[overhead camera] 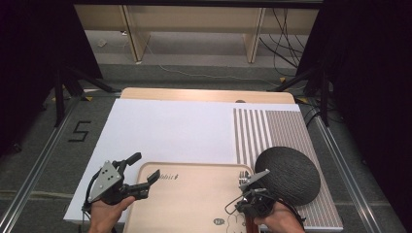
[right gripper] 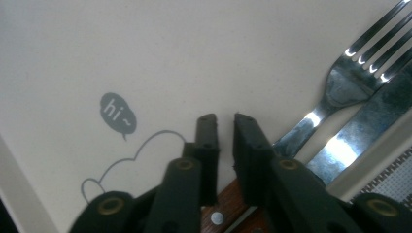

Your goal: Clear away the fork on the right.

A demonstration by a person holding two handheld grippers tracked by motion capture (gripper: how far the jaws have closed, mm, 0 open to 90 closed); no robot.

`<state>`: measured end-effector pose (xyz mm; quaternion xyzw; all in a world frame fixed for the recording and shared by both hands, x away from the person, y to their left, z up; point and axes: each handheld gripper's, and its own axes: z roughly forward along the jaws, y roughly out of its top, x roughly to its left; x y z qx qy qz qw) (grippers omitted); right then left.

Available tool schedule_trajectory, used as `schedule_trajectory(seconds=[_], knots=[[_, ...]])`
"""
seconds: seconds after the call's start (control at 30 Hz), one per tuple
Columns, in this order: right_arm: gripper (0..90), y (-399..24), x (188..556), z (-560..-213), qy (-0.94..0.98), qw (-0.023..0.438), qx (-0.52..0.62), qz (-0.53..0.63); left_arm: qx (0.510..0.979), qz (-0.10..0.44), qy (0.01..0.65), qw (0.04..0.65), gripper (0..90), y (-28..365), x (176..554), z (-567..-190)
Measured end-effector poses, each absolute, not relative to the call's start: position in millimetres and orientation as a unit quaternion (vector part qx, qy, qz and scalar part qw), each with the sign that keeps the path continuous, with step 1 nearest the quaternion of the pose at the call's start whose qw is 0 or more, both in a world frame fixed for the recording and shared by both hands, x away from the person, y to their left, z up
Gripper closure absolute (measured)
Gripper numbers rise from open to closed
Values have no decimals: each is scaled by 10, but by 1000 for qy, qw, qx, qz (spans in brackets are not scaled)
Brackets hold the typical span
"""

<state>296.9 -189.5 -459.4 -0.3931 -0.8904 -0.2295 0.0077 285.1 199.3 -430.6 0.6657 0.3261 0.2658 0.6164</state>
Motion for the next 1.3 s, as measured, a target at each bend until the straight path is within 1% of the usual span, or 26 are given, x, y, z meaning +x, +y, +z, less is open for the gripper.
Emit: schedule_trajectory(seconds=[0.07,0.1,0.13,0.27,0.37,0.47,0.5,0.57,0.77,0.93,1.17,1.3], knots=[[678,-1898,2966,-4584,-888,17,-392,-239,665,266,326,617,169,1993,2852,-4305],[612,-1901,2970,-4575,-885,22,-394,-246,665,265,326,617,169,1993,2852,-4305],[599,-1905,2975,-4569,-884,25,-394,-251,665,265,326,617,168,1993,2852,-4306],[469,-1930,2988,-4519,-871,44,-396,-287,664,265,327,617,169,1995,2851,-4304],[349,-1967,3001,-4488,-857,56,-400,-320,664,266,326,618,169,1994,2852,-4305],[252,-1989,3001,-4449,-840,82,-408,-349,664,266,327,618,168,1995,2852,-4306],[204,-1994,3006,-4436,-835,85,-411,-356,664,266,327,618,168,1995,2853,-4306],[189,-2005,3014,-4415,-829,85,-417,-362,663,266,327,619,168,1995,2852,-4305],[189,-2048,3028,-4388,-814,87,-434,-376,664,265,326,619,168,1994,2851,-4304],[189,-2120,3039,-4348,-804,73,-451,-381,664,265,327,619,169,1995,2850,-4304],[189,-2296,3061,-4315,-785,68,-472,-397,663,266,326,619,169,1996,2850,-4302],[189,-2375,3067,-4290,-775,52,-487,-399,664,266,326,619,169,1996,2850,-4303]])
